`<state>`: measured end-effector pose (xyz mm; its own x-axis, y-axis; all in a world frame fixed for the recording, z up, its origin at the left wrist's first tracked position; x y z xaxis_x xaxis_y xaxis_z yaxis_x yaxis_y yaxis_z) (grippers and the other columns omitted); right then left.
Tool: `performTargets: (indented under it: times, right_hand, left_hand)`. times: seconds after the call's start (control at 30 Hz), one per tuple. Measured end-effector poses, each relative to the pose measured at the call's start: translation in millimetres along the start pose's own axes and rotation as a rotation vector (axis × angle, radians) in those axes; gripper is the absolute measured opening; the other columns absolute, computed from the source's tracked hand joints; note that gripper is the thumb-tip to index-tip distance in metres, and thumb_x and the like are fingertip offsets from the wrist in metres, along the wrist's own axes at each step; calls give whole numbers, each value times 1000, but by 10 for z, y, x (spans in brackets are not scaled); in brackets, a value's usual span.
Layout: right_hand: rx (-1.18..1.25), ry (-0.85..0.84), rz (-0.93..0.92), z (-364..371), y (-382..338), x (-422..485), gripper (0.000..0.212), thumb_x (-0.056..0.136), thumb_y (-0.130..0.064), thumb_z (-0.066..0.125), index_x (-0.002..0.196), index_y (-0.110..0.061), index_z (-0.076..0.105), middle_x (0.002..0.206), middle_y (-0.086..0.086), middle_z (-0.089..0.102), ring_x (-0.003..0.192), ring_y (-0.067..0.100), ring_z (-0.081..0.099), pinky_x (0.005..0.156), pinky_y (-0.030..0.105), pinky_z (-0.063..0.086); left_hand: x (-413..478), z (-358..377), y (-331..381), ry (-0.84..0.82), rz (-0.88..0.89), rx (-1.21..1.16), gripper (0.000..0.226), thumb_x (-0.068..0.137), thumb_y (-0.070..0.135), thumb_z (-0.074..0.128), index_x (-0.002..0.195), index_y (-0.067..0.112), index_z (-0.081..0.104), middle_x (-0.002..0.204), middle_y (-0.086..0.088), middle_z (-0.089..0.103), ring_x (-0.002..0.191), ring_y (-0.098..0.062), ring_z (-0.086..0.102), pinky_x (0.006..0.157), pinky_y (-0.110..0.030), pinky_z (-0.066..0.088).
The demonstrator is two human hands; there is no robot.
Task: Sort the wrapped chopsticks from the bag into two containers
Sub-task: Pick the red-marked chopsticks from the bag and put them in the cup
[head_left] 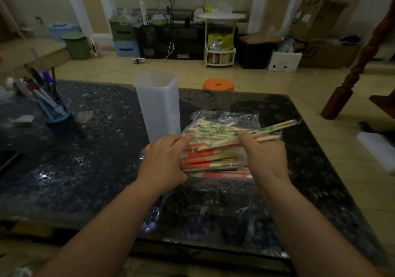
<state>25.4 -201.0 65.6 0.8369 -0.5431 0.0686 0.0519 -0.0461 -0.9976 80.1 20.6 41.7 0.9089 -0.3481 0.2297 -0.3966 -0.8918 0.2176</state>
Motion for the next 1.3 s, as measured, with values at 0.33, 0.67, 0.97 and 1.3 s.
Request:
performTargets:
  times: [0.33, 0.67, 0.97, 1.3]
  right_hand:
    - [143, -230, 104, 209, 148, -27, 15, 85, -15, 72, 100, -14, 73, 99, 12, 74, 90, 26, 73, 77, 40, 60]
    - [-40, -24, -57, 50, 121, -31, 37, 73, -23, 85, 98, -28, 58, 105, -4, 62, 101, 18, 62, 90, 46, 54]
    - [-240, -170, -49, 189, 107, -61, 23, 103, -34, 42, 106, -32, 65, 99, -15, 63, 99, 0, 59, 86, 23, 46]
    - [-151, -71, -53, 99, 73, -43, 35, 103, -40, 39, 128, -26, 60, 120, -11, 61, 111, 9, 55, 91, 27, 41]
  left_hand:
    - [1, 15, 90, -50, 55, -38, 99, 67, 44, 80, 152, 40, 30, 149, 10, 40, 135, -17, 38, 111, -45, 29]
    - [-10, 30, 95, -72, 52, -27, 100, 69, 47, 80, 153, 41, 26, 150, 11, 39, 135, -16, 36, 113, -45, 28]
    - [13, 26, 38, -29, 34, -13, 99, 67, 50, 80, 152, 41, 28, 146, 11, 42, 133, -15, 38, 110, -44, 30]
    - [10, -63, -28, -19, -31, -43, 103, 64, 51, 83, 152, 39, 29, 145, 10, 45, 132, -17, 41, 111, -45, 31]
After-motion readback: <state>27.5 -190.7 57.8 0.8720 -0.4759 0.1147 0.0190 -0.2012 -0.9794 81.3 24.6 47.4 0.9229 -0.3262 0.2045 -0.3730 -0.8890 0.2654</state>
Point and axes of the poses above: each hand's wrist, its own x-axis towards the middle knuckle, its own z-axis out of the palm, y = z × x, the point moved 9 cm from there along x, towards the middle knuckle
